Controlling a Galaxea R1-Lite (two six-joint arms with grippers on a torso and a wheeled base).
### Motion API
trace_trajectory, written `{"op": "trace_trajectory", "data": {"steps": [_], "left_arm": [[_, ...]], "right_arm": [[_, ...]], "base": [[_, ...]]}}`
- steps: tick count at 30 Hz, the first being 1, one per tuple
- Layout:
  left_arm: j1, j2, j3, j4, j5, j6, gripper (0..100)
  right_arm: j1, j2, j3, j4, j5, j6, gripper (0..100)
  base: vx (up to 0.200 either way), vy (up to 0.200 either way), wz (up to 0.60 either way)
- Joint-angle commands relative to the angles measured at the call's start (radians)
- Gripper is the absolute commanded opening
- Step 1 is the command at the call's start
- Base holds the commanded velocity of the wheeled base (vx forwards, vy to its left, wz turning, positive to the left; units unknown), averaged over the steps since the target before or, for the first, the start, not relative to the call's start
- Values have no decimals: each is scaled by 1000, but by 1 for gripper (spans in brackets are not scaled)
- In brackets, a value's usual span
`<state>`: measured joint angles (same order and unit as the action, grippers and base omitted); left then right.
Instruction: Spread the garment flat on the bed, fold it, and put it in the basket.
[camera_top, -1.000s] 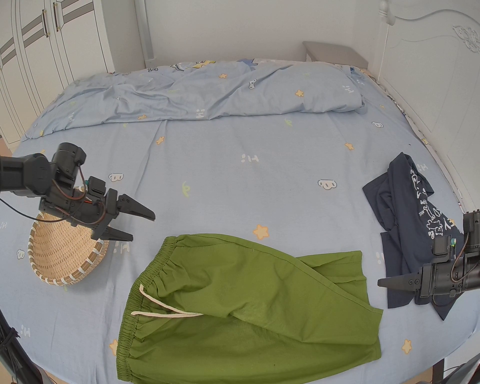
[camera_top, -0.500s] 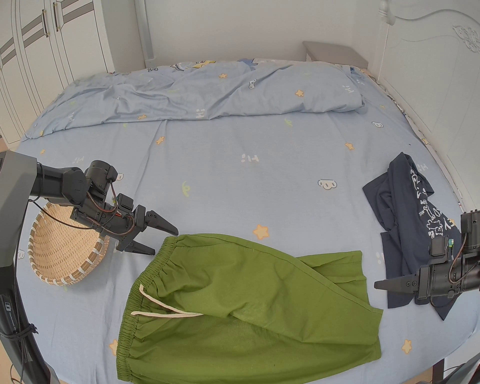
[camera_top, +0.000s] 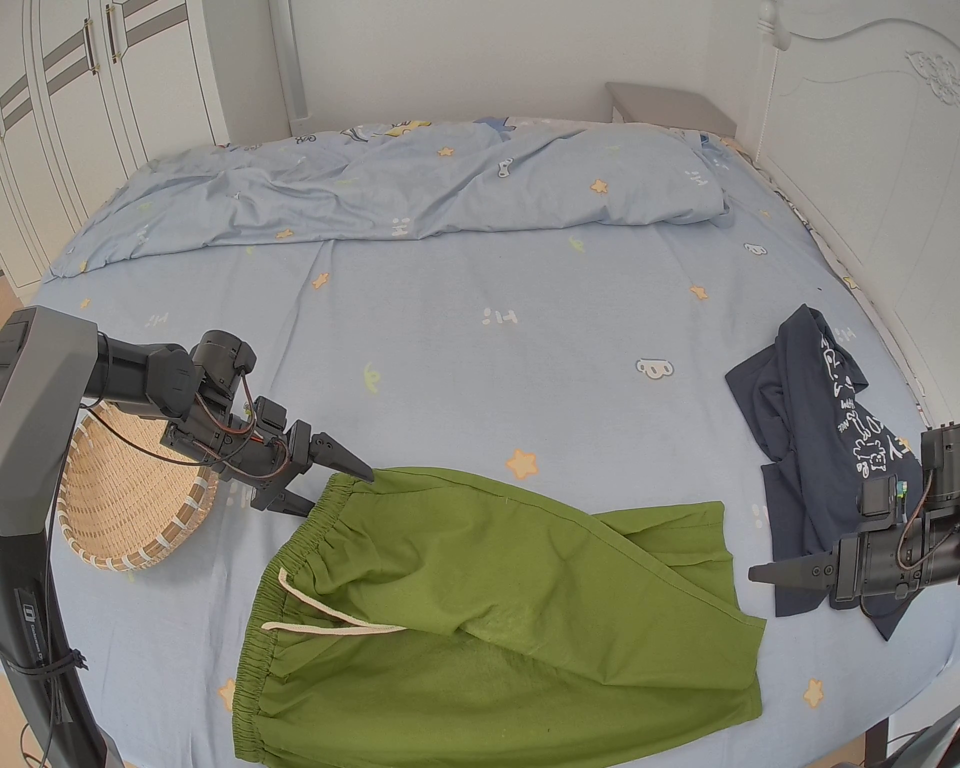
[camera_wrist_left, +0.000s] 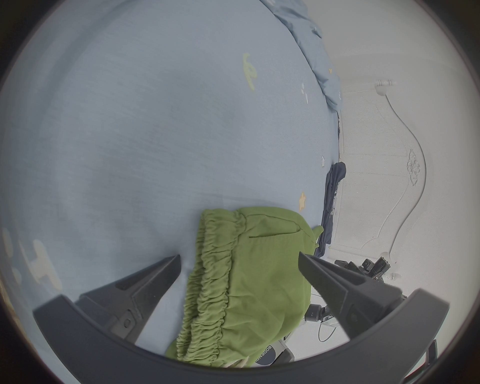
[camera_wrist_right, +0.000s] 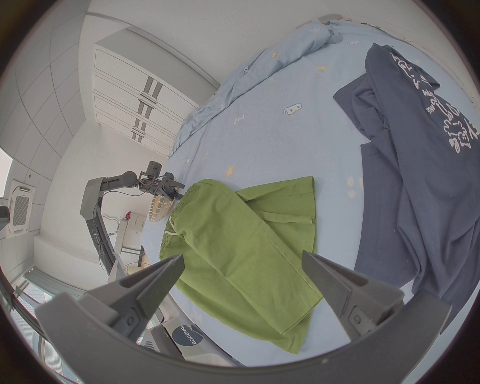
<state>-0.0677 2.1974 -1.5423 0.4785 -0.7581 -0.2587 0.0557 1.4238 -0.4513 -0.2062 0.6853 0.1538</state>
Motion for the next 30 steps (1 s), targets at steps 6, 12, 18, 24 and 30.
{"op": "trace_trajectory", "data": {"steps": [6, 12, 18, 24, 30], "left_arm": [[-6, 15, -4, 0, 2, 1, 0], [5, 4, 2, 12, 2, 1, 0], [9, -16, 13, 12, 2, 1, 0], [25, -42, 22, 14, 2, 1, 0], [26, -50, 28, 12, 2, 3, 0]], "right_arm": [[-10, -2, 22, -1, 0, 0, 100], [-48, -5, 109, -2, -1, -3, 100], [-68, 18, 171, -1, 3, -3, 100], [-66, 61, 186, -4, 5, -8, 100], [-68, 225, 175, -85, 7, -8, 100]], "base": [[0, 0, 0], [0, 0, 0], [0, 0, 0], [0, 0, 0], [0, 0, 0]]}}
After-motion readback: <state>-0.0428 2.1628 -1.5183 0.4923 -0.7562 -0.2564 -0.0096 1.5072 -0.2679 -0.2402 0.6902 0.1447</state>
